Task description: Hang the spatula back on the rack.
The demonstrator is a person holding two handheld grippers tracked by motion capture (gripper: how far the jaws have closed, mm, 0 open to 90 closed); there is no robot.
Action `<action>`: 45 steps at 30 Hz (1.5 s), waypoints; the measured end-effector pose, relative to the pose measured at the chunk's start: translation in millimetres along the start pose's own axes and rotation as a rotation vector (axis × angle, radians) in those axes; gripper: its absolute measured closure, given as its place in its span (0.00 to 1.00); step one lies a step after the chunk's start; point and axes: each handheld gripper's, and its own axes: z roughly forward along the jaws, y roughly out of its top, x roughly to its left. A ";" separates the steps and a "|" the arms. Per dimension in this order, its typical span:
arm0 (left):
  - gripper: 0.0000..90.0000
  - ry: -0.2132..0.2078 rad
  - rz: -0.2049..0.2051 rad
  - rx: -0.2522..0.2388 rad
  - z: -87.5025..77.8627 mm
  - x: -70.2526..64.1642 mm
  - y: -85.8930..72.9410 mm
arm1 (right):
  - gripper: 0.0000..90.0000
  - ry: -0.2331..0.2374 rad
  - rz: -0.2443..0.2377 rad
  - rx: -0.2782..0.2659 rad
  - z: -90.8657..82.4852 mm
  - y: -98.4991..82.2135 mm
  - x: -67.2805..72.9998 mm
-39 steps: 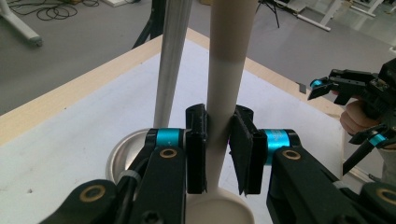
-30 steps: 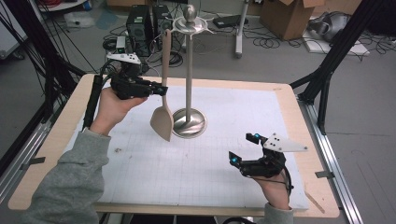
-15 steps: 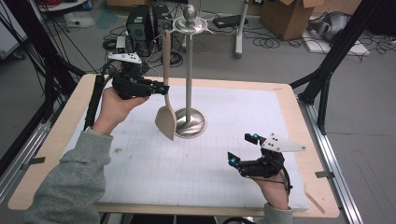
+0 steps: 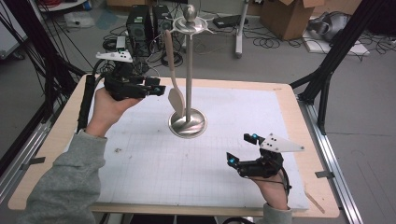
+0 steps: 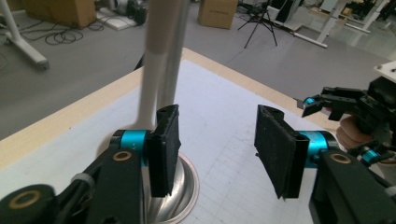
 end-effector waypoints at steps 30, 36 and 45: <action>0.09 0.202 -0.026 -0.033 -63.1 -14.3 -71.0 | 0.08 -0.022 0.004 -0.028 -13.2 3.5 2.7; 0.09 0.222 -0.034 -0.068 -81.2 -13.5 -88.9 | 0.08 -0.020 -0.002 -0.032 -14.4 5.2 4.3; 0.07 0.259 -0.060 -0.086 -108.3 -9.3 -132.9 | 0.08 -0.030 0.002 -0.058 -21.2 6.5 2.0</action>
